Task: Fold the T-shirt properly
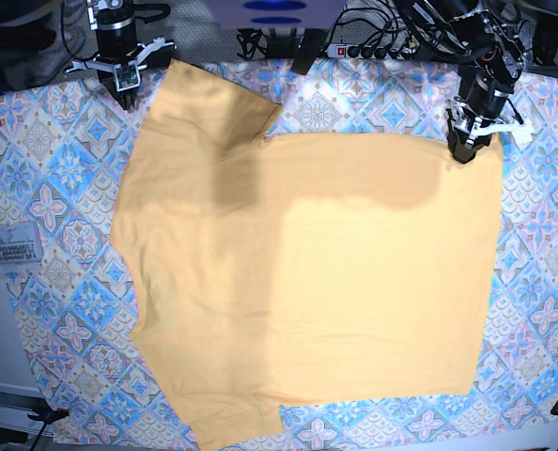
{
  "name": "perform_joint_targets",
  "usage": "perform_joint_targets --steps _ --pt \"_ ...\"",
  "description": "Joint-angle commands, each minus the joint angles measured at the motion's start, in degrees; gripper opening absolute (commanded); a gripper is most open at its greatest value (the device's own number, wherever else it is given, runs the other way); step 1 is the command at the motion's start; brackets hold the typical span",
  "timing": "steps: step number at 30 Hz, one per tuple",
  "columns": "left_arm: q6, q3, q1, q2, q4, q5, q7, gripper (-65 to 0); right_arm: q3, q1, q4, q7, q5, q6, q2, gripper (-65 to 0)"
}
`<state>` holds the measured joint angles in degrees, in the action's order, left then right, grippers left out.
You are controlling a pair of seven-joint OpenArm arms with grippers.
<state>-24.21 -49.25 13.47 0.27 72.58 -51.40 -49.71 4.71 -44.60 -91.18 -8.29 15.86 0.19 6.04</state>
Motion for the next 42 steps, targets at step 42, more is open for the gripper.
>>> perform_joint_targets --steps 42 --pt "0.16 0.33 1.16 -0.58 0.61 -2.36 -5.10 -65.0 -4.31 -3.80 -0.56 -2.30 24.19 -0.58 0.07 -44.9"
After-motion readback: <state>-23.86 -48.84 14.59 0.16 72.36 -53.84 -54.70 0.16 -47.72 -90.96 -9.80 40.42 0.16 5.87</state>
